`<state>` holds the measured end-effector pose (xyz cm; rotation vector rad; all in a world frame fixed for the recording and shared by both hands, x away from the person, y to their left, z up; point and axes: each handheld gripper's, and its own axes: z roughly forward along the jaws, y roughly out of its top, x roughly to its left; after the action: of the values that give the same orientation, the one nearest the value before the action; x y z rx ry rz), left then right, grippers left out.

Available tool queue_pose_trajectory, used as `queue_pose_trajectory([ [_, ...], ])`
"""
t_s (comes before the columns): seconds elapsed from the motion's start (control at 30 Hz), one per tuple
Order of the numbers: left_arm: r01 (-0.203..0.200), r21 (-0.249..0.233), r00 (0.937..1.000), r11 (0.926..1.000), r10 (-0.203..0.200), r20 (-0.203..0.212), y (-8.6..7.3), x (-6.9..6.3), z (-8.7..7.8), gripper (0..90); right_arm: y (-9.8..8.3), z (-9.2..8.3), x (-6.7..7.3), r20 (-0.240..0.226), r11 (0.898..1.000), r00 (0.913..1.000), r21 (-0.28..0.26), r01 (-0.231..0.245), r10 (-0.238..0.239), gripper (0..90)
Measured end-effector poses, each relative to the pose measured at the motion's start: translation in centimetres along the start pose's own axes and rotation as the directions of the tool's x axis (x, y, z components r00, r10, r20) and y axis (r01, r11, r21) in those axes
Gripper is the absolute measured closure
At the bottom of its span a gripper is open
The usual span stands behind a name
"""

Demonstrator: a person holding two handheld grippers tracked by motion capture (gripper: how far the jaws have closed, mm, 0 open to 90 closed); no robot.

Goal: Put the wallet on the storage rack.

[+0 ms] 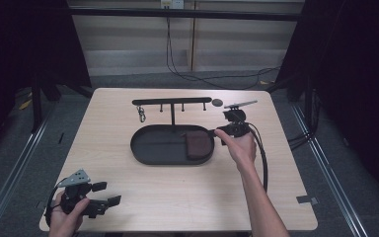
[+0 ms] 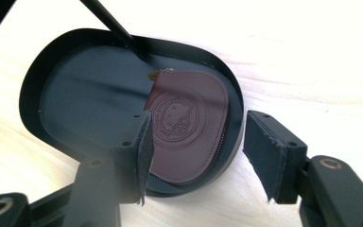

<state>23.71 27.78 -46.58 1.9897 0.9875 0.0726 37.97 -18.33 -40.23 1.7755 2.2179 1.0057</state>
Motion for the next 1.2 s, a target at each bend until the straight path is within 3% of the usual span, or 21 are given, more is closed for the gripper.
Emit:
queue_pose_trajectory([
  [0.53, 0.004, 0.011, 1.0000, 0.9999, -0.004, -0.004, 0.0, 0.1, 0.0, 16.6, -3.9, -1.6, -0.3, -0.012, 0.998, 0.9992, -0.058, 0.037, -0.038, 29.9],
  [0.8, 0.010, 0.002, 0.9999, 1.0000, -0.010, -0.005, 0.0, 0.1, 0.0, 16.5, -6.1, -3.1, -0.6, -0.010, 0.995, 0.9984, -0.084, 0.054, -0.055, 29.7],
  [1.2, 0.018, -0.007, 0.9998, 0.9998, -0.018, -0.012, 0.0, 0.1, 0.0, 16.5, -10.5, -4.8, -1.8, 0.011, 0.992, 0.9991, -0.116, 0.043, -0.042, 29.8],
])
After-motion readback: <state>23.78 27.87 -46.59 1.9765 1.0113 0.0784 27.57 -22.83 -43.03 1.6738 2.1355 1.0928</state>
